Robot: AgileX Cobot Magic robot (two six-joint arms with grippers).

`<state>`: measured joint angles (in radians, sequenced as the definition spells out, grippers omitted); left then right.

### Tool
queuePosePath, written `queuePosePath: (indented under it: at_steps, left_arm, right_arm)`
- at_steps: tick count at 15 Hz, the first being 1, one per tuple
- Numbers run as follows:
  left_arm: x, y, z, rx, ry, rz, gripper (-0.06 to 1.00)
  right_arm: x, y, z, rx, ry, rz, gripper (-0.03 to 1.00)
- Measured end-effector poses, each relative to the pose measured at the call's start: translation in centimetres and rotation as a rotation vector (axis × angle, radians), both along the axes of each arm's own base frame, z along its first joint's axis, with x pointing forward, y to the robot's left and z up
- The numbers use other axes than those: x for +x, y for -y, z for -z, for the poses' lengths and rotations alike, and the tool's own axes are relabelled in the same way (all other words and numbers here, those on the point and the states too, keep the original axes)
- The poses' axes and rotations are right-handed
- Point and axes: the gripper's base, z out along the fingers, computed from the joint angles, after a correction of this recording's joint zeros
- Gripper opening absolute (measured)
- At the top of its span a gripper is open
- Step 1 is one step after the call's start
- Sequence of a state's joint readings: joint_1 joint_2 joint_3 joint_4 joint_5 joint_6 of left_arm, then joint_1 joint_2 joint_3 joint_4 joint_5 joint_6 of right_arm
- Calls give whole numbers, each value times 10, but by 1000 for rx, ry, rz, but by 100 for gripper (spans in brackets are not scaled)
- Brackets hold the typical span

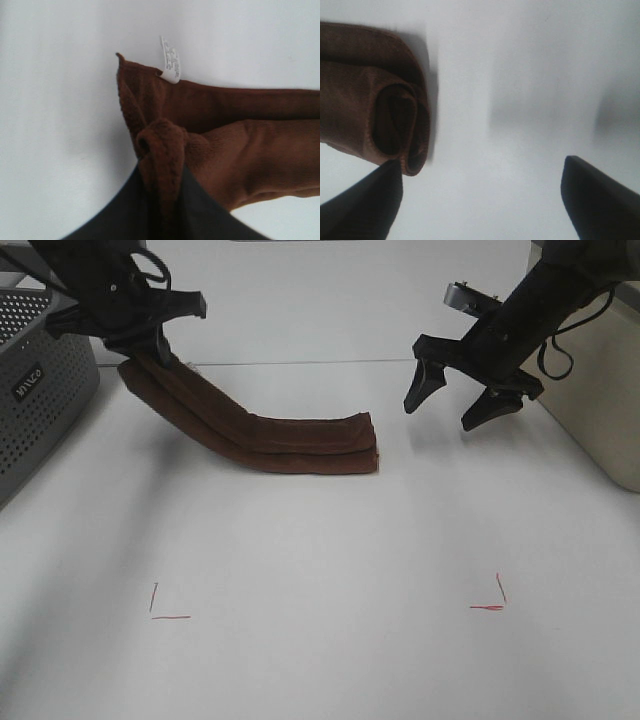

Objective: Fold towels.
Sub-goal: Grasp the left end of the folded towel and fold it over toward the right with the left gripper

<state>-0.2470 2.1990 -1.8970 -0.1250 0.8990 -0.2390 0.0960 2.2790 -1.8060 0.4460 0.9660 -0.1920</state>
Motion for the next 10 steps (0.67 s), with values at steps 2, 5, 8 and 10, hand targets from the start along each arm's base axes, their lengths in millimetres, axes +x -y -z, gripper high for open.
queuePosePath:
  at_steps: [2, 5, 8, 10]
  left_arm:
    - [-4, 25, -10, -92, 1, 21, 7]
    - [-11, 68, -8, -185, 22, 45, 7]
    - [-12, 100, 13, -258, 26, 47, 8]
    - [-11, 110, 26, -301, 14, 26, 11]
  right_arm:
    - [-2, 0, -16, 2, 29, -3, 81]
    - [-6, 0, -33, 6, 44, -14, 81]
    - [-9, 0, -34, 4, 18, -29, 81]
    - [-10, 0, -34, 4, 7, -34, 81]
